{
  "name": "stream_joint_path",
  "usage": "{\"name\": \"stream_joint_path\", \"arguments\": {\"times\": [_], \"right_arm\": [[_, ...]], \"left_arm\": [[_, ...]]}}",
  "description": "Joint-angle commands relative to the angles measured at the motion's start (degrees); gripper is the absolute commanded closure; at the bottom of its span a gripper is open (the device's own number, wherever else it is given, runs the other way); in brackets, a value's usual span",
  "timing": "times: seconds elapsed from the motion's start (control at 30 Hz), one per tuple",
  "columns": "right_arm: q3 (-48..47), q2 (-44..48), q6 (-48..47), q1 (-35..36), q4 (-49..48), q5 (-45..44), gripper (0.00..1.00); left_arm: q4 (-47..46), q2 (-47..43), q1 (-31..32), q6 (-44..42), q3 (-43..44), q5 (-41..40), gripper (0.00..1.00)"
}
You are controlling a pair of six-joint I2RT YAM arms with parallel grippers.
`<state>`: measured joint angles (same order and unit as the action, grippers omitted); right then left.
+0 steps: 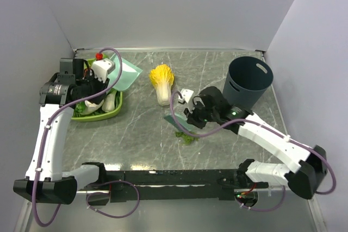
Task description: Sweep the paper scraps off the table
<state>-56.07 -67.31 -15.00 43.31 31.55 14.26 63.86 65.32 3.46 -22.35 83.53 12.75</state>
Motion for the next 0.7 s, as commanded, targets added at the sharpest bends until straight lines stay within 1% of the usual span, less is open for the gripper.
{"name": "stream_joint_path", "arguments": {"times": [0.0,0.13,0.23,0.3,0.33,0.37,0.47,0.57,0.6,0.67], "right_arm": [[0.7,5.25,-6.96,0.28,3.07,5.86,1.0],[1.05,7.19,-12.14,0.28,9.04,9.37,1.0],[2.55,8.86,-14.52,0.37,11.25,9.82,1.0],[3.42,9.39,-14.88,0.37,12.04,9.91,1.0],[3.51,9.39,-14.53,0.46,12.22,9.82,1.0],[3.69,9.21,-13.4,0.46,12.31,9.39,1.0],[4.3,9.04,-10.67,0.37,11.96,7.45,1.0],[4.75,8.16,-8.12,0.46,10.82,4.64,1.0],[5.09,7.9,-6.89,0.11,9.86,0.46,1.0],[4.4,7.02,-3.99,-1.55,7.74,-1.16,1.0]], "left_arm": [[2.4,-1.42,0.05,-5.15,-2.04,2.1,0.99],[6.36,-1.42,1.36,-10.78,-4.33,2.28,0.99],[9.08,-0.64,4.52,-14.03,-5.92,0.79,0.99],[10.23,-0.11,8.12,-15.44,-7.58,-1.14,0.99],[11.02,0.5,9.7,-15.44,-8.28,-2.11,0.99],[11.03,0.68,13.11,-15.44,-9.77,-2.99,0.99],[10.59,1.3,18.31,-15.01,-12.67,-5.02,0.99],[10.24,2.0,21.39,-15.96,-15.4,-4.75,0.99],[10.24,2.35,21.93,-16.41,-16.19,-4.76,0.99],[9.28,2.71,23.34,-17.81,-19.09,-5.28,0.99]]}}
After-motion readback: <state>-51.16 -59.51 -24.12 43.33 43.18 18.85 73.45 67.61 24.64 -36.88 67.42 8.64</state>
